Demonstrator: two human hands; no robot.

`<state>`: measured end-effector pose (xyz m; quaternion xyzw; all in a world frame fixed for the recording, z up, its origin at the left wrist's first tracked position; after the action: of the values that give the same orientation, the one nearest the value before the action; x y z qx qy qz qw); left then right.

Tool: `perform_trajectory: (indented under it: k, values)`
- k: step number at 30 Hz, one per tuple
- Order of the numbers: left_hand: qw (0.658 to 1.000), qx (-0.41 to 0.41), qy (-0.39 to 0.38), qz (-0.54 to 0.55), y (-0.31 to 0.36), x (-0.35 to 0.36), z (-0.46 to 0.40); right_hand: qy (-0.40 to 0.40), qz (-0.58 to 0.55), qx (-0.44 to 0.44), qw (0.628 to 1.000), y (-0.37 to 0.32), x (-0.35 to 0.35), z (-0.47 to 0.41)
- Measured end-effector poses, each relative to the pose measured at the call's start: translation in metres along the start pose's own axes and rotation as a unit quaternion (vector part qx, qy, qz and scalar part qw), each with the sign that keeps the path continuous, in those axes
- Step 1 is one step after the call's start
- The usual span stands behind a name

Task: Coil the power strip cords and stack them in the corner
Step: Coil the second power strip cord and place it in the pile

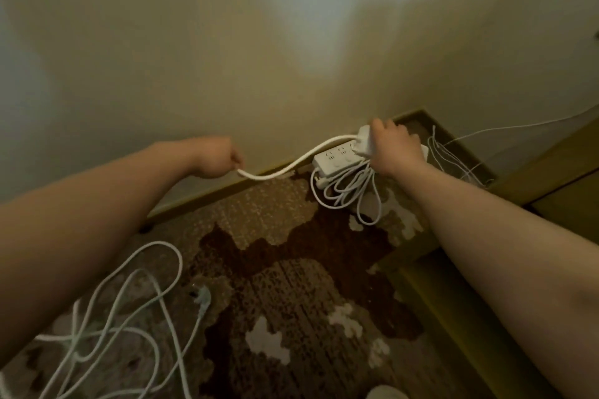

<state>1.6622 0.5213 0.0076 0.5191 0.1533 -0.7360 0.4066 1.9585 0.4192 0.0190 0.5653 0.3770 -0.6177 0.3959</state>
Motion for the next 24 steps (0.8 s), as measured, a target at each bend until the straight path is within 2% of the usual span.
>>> perform_trajectory:
  k: [2, 4, 7, 9, 14, 20, 22, 24]
  values:
    - [0.998, 0.0, -0.062, -0.003, 0.002, 0.031, -0.004, -0.048, 0.062, -0.024, 0.997, -0.004, 0.022, 0.007]
    - [0.997, 0.013, -0.076, 0.029, 0.006, 0.061, -0.005, -0.093, 0.123, -0.026, 0.988, 0.001, 0.047, 0.017]
    - [0.993, 0.02, -0.078, 0.088, 0.012, 0.089, -0.009, -0.113, 0.201, -0.03, 0.973, 0.009, 0.071, 0.022]
    - [0.992, 0.018, -0.088, 0.091, 0.015, 0.099, -0.012, -0.107, 0.2, -0.033, 0.973, 0.007, 0.078, 0.017]
    - [0.991, 0.039, -0.109, 0.069, 0.028, 0.116, -0.02, -0.124, 0.104, 0.016, 0.987, 0.021, 0.102, 0.009]
    - [0.988, 0.025, -0.087, 0.123, 0.033, 0.122, -0.036, -0.129, -0.071, 0.133, 0.98, 0.048, 0.135, 0.008]
    - [0.987, 0.02, -0.088, 0.133, 0.029, 0.126, -0.038, -0.108, -0.182, 0.165, 0.963, 0.05, 0.142, 0.007]
    - [0.986, 0.008, -0.081, 0.148, 0.023, 0.128, -0.04, -0.077, -0.315, 0.222, 0.92, 0.053, 0.147, 0.009]
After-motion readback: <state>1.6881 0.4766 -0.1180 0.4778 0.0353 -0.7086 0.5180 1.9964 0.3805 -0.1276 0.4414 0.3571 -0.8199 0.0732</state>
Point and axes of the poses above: each hand's wrist, its own z-axis away from the middle knuckle, its own x-axis out of the palm, y = z × x, the point moved 7 cm from there along -z, towards the middle knuckle, and after that the axes turned 6 degrees about -z, right-handed, at the moved point
